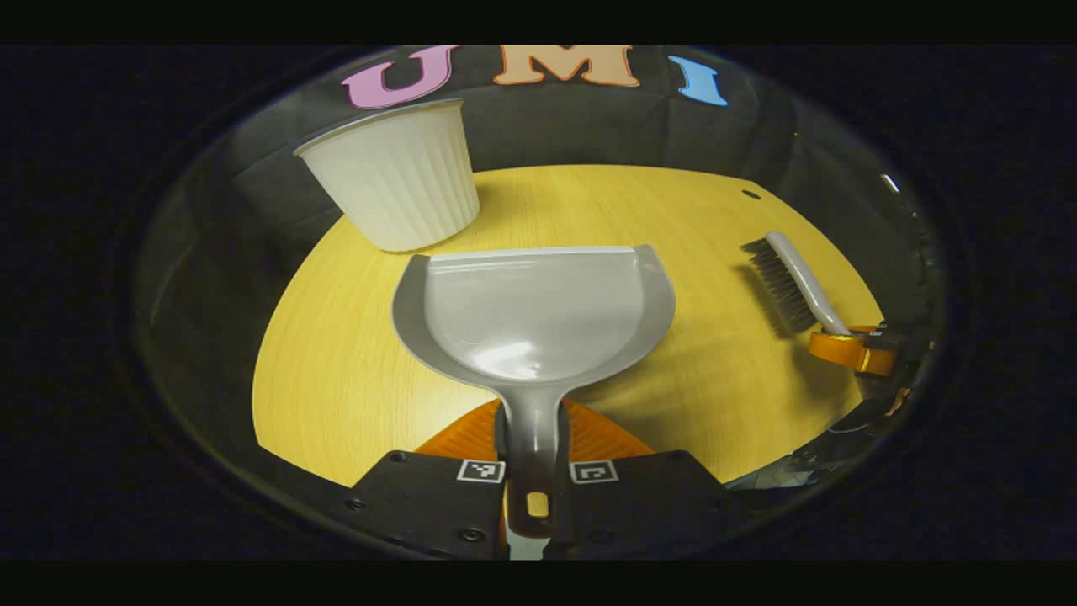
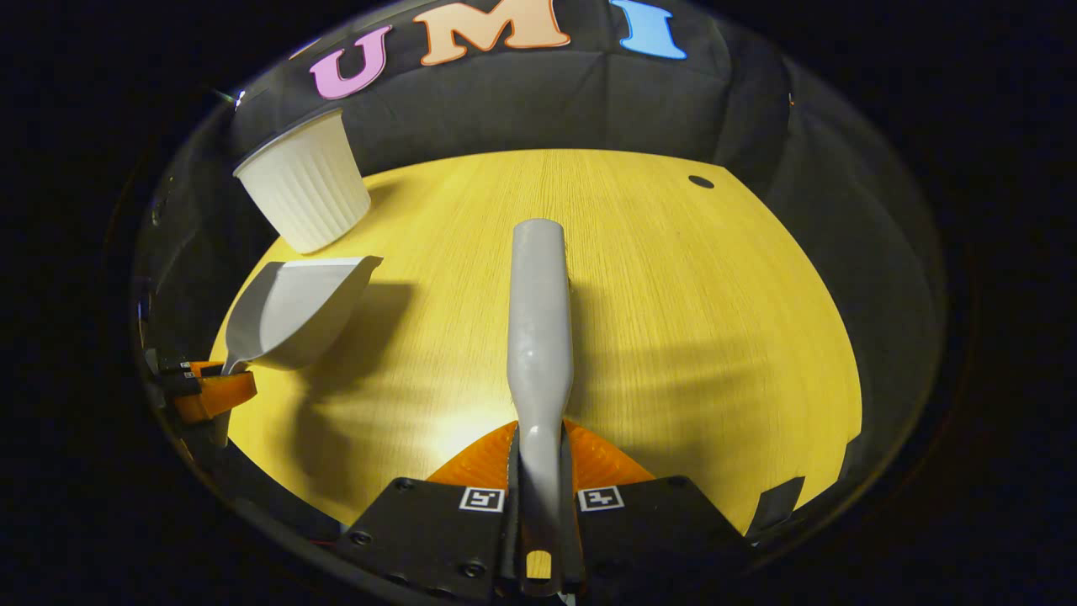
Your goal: Pick up the small broom and dustpan from the desktop, sweep the trash into the dustpan with the broom, and then empty the trash into the garbage bin.
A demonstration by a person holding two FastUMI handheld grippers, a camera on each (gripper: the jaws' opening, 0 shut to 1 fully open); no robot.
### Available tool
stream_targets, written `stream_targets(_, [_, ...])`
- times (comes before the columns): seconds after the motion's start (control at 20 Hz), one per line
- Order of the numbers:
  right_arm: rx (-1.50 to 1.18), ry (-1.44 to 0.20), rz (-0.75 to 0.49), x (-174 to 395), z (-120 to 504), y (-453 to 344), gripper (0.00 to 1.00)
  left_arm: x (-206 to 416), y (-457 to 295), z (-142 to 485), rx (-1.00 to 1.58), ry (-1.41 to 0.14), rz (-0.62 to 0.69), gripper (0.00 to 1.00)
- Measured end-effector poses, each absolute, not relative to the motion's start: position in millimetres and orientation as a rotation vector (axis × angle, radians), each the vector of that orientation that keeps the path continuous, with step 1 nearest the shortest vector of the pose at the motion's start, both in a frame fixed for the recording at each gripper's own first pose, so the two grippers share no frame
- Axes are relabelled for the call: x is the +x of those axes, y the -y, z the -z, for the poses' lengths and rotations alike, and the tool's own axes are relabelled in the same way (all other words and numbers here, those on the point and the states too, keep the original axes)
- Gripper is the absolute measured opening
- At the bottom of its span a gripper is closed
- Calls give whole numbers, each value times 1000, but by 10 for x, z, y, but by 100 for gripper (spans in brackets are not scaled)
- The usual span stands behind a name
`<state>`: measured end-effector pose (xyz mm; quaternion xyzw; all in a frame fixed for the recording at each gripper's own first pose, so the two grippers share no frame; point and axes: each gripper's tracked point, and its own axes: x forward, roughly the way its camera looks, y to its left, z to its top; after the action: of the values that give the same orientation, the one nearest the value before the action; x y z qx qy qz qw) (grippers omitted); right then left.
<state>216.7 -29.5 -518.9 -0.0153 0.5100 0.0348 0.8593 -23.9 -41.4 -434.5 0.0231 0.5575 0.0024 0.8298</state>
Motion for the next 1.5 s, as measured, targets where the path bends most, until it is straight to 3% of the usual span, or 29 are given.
stream_targets(0.4, [-105,-1152,-60,2184,4875,292,16,-167,405,4309,44,-1221,-12,15])
stream_targets(0.6, [-113,-1159,-65,2203,4871,299,18,-147,430,4296,45,-1211,-27,21])
stream_targets(0.8, [-162,-1135,-88,2187,4751,317,32,-137,409,4279,79,-1173,-40,28])
stream_targets(0.85, [-177,-1120,-90,2206,4713,315,43,-99,421,4245,82,-1151,-30,36])
stream_targets(0.95, [-185,-1084,-94,2237,4589,281,64,-7,432,4215,104,-1111,-32,79])
stream_targets(1.0, [-186,-1059,-97,2242,4534,276,67,-58,426,4140,123,-1087,-42,100])
stream_targets(1.05, [-182,-1033,-99,2256,4453,253,85,-51,441,4046,128,-1062,-43,96])
stream_targets(1.1, [-176,-1002,-99,2274,4388,236,92,-28,445,3970,131,-1030,-43,95])
stream_targets(1.25, [-133,-856,-118,2372,3989,169,94,104,428,3604,141,-873,-75,95])
stream_targets(1.45, [-67,-451,-159,2485,2928,113,93,242,556,2566,67,-538,-122,95])
stream_targets(1.5, [-64,-365,-167,2475,2679,113,93,260,578,2310,60,-463,-133,100])
